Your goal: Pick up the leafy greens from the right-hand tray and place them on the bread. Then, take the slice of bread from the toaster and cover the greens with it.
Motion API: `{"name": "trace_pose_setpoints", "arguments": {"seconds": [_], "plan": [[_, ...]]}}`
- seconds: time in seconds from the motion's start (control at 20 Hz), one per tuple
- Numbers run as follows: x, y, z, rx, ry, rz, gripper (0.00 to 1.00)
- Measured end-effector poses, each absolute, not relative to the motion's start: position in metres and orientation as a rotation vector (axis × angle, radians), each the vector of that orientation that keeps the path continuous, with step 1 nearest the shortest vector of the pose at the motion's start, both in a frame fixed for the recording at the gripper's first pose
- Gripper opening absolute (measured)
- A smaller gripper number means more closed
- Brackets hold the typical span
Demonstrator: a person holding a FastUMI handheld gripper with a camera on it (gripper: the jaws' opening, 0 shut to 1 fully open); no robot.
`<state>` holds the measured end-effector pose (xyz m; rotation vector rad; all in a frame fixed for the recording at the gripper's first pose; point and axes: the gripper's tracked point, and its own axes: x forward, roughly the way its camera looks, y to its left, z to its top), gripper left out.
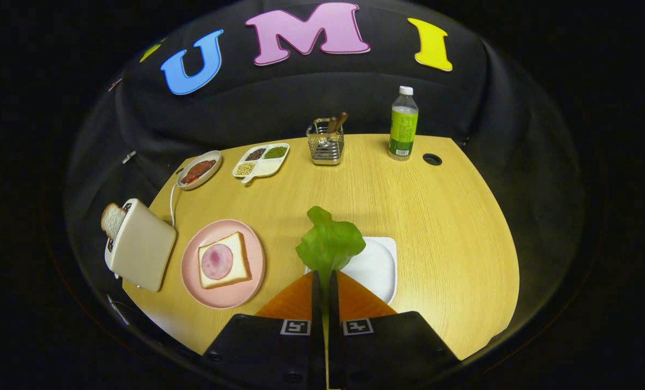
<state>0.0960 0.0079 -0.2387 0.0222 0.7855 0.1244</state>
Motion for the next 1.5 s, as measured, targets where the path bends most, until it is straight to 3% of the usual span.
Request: {"name": "trace_pose_setpoints", "arguments": {"seconds": [0.45,0.8,1.2,1.5], "plan": [[0.084,0.104,-0.197,-0.05,0.704,0.285,0.07],[0.085,0.166,-0.234,-0.118,0.767,0.383,0.08],[0.089,0.201,-0.273,-0.151,0.827,0.405,0.1],[0.099,0.199,-0.293,-0.171,0.868,0.355,0.17]]}}
